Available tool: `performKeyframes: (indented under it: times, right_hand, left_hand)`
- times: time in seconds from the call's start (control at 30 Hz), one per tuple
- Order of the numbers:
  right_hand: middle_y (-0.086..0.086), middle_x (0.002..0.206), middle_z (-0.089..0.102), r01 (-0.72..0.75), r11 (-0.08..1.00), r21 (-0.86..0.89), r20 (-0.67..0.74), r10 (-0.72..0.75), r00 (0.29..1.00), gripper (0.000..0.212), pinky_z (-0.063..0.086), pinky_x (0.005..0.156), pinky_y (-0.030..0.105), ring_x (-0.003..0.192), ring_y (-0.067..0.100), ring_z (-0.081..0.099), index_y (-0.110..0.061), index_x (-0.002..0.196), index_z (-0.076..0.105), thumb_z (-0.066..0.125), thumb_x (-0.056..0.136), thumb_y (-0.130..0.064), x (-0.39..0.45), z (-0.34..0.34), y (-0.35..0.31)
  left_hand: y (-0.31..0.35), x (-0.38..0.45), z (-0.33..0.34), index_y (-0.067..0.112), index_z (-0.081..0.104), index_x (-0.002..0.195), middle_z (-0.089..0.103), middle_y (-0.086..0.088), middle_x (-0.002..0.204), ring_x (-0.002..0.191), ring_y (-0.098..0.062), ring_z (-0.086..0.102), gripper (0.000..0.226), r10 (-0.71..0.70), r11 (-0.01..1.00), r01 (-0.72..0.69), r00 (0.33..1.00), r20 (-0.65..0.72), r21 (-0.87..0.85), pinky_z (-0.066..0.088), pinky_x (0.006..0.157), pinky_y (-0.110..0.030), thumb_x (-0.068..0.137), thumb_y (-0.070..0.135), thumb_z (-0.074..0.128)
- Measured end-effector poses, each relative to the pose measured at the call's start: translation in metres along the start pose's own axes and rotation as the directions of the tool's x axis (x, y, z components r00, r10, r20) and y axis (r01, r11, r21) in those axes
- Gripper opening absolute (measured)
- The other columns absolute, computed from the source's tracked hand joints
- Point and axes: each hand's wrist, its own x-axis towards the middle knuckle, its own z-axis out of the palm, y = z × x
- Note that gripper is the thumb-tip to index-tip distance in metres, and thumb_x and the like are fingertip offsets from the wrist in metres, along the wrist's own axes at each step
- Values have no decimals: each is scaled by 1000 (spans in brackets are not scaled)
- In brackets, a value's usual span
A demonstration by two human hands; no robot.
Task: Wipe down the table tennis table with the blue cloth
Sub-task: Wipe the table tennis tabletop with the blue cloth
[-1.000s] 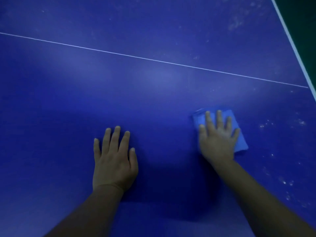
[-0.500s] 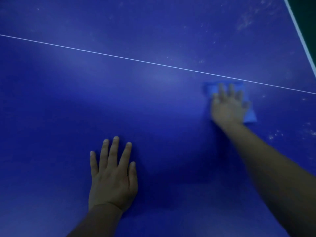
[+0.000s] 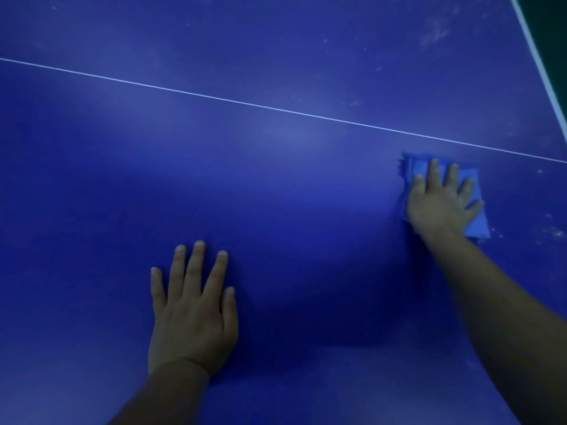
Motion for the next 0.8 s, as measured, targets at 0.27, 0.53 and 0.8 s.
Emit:
performKeyframes:
  times: [0.27,0.53,0.8]
  right_hand:
    - [0,165,24,658,752,-20,-64,-658,750,57,2,117,64,151,35,17,-38,153,34,35,97,-51,-138,60,-197]
    - [-1,166,18,618,784,-53,-13,-619,785,55,9,117,63,151,34,15,-37,156,26,27,103,-49,-47,44,-210]
    - [-1,168,5,-129,990,50,-11,130,991,60,0,118,65,153,34,1,-35,159,14,17,101,-52,80,-9,-32]
  left_hand:
    - [2,1,-1,16,52,143,38,-13,156,147,-31,23,60,-3,1000,3,1000,-23,-2,13,116,-59,91,40,33]
    - [2,1,-1,18,47,146,34,-10,158,149,-29,19,60,-15,1000,15,1000,9,8,12,118,-60,93,40,30]
    - [-3,0,1,19,43,148,32,-11,158,150,-30,18,59,9,999,-11,999,33,41,7,118,-57,95,41,31]
